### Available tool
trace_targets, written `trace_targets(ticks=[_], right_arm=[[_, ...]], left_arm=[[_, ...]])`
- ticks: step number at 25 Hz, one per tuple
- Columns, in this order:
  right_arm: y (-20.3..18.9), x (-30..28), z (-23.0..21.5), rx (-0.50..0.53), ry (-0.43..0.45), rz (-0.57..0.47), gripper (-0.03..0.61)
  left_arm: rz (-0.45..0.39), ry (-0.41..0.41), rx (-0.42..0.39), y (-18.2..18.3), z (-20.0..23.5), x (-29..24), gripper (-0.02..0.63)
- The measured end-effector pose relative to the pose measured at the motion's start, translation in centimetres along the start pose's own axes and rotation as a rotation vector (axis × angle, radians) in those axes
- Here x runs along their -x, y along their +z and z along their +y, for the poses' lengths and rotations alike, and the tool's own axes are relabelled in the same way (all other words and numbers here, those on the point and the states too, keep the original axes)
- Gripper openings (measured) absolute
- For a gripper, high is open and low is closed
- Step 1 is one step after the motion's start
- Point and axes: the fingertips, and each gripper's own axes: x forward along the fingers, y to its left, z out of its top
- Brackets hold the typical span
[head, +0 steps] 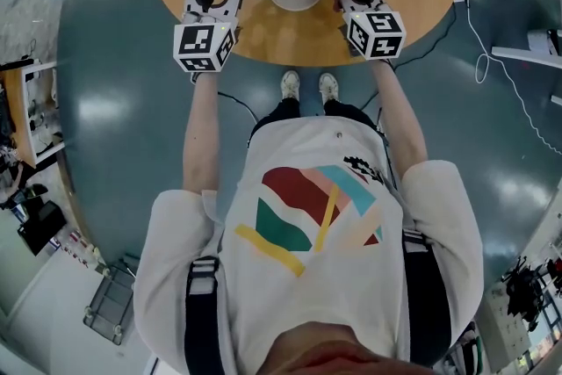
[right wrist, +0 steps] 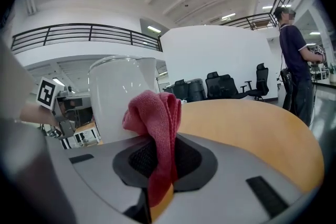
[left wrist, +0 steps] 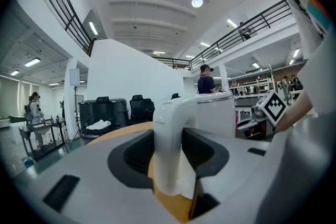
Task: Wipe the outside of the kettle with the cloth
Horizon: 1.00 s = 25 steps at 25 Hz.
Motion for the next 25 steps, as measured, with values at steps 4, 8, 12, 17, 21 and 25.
trace_targets(ticks=[4, 8, 12, 17, 21, 25], right_arm=[[-0.2, 0.8, 0.1, -0.052, -0.012, -0.012, 0.044], [-2.9, 3.3, 3.1, -0.06, 0.025, 0.028, 0.044], [-5.7, 4.3, 8.5, 0.008, 0.104, 0.087, 0.044], [-6.5, 1.1, 14.1, 0.018, 0.14, 0.073, 0.044], [-6.6, -3.1, 17.9, 0.073, 0.156, 0.05, 0.044], [-7.3, -5.2, 17.2, 0.077, 0.111, 0.046, 0.044]], left_arm=[[-0.005, 0.0, -0.003, 0.1, 0.1, 0.1, 0.207], [-0.009, 0.003, -0.006, 0.3, 0.1, 0.5, 0.207], [-0.001, -0.005, -0.006, 0.3, 0.1, 0.7, 0.207], [0.006, -0.048, -0.015, 0.2, 0.2, 1.4, 0.207], [-0.001, -0.082, -0.027, -0.1, 0.3, 1.6, 0.204], [0.0, -0.099, -0.024, -0.4, -1.0, 0.8, 0.204]])
